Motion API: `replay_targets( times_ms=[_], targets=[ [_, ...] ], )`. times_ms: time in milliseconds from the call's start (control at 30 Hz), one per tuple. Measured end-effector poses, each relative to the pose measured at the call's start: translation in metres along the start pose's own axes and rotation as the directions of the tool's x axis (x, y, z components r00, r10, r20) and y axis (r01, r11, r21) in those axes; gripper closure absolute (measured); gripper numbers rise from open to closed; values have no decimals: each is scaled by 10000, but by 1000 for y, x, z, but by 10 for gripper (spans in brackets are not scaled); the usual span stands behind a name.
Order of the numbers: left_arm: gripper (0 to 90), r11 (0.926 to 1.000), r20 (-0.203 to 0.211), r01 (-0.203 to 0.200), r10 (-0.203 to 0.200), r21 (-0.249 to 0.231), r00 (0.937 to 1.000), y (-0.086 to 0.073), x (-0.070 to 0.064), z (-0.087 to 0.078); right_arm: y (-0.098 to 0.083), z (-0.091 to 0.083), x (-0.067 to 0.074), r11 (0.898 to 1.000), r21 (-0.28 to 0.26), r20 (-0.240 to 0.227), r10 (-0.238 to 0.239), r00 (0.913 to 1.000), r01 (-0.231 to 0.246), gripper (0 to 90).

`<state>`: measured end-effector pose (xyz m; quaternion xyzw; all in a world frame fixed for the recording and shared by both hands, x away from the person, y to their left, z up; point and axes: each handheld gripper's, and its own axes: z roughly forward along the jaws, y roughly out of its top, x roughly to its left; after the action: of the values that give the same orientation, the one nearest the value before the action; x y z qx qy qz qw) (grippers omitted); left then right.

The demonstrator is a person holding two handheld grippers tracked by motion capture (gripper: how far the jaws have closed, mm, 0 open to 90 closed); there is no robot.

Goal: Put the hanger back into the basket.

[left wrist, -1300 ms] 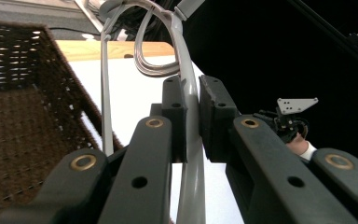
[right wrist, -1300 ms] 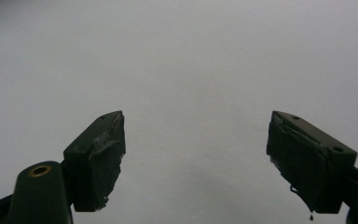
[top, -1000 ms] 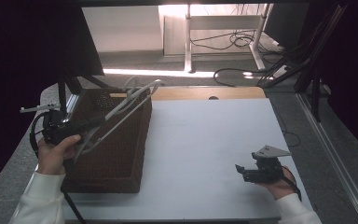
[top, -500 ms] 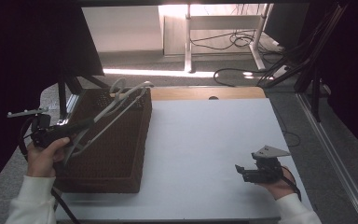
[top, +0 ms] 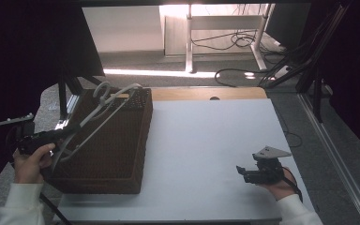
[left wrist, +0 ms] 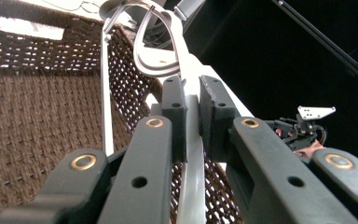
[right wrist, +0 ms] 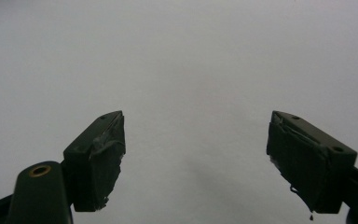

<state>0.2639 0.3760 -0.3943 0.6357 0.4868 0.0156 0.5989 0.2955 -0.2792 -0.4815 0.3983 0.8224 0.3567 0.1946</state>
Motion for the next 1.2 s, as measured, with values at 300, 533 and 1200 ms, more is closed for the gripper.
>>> replay_targets(
  times_ms=[300, 533, 1200],
  targets=[
    [819, 9987, 234, -186, 175, 476, 9996, -9, 10, 7, 0, 1, 0, 10000, 48, 1, -29, 10000, 29, 199],
    [817, 9958, 218, -516, 501, 761, 9985, -9, 14, 14, 0, 1, 0, 10000, 64, -13, -24, 10000, 24, 199],
    [406, 9887, -924, -884, 999, 1214, 9907, -13, -10, 31, 0, 1, -1, 10000, 59, -39, -47, 10000, 47, 199]
  ],
)
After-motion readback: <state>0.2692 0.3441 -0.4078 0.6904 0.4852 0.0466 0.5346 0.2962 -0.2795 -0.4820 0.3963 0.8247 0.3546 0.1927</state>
